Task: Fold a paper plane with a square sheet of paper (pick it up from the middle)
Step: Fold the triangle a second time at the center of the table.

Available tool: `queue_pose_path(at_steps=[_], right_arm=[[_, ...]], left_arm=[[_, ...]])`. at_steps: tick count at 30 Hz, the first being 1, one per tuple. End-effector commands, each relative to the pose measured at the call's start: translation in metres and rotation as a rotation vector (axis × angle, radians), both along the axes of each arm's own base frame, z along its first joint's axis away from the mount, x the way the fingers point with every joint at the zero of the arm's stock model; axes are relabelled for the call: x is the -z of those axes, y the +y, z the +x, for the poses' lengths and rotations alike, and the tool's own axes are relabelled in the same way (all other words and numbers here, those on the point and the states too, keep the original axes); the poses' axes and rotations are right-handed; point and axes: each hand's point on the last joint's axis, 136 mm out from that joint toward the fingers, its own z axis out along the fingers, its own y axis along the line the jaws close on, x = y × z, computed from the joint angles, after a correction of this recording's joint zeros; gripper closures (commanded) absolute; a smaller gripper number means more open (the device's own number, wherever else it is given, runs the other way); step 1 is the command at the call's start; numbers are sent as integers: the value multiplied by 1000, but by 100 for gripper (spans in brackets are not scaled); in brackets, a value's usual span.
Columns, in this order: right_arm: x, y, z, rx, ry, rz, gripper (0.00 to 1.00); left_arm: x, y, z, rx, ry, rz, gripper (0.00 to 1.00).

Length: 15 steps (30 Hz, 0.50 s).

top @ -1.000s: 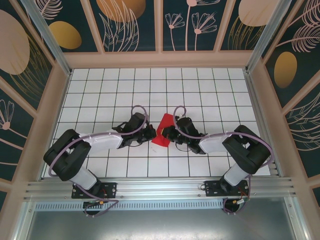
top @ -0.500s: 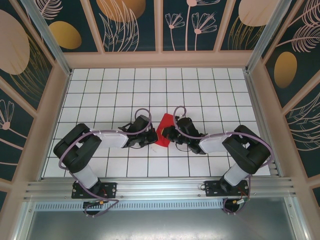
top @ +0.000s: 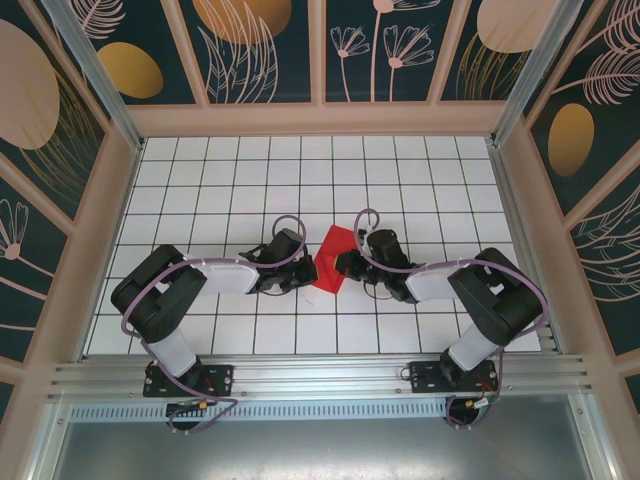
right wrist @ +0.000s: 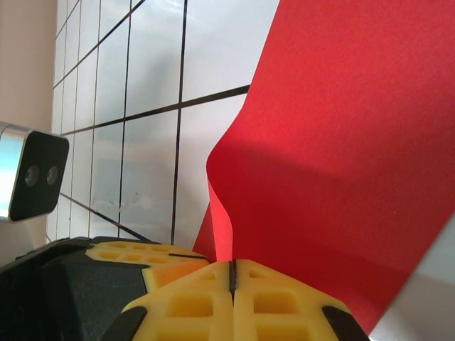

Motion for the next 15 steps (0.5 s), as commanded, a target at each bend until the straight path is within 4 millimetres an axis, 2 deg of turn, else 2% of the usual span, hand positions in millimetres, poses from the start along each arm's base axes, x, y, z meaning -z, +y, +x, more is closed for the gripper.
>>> queue_pose_path(at_steps=[1, 9, 15], right_arm=[[-2, 5, 0, -91, -34, -9, 100], [6, -7, 9, -91, -40, -43, 100], [9, -6, 11, -112, -50, -44, 100]], left_arm=[[22, 12, -7, 11, 35, 91, 100], [23, 14, -8, 9, 37, 105, 100], [21, 12, -6, 11, 33, 101, 100]])
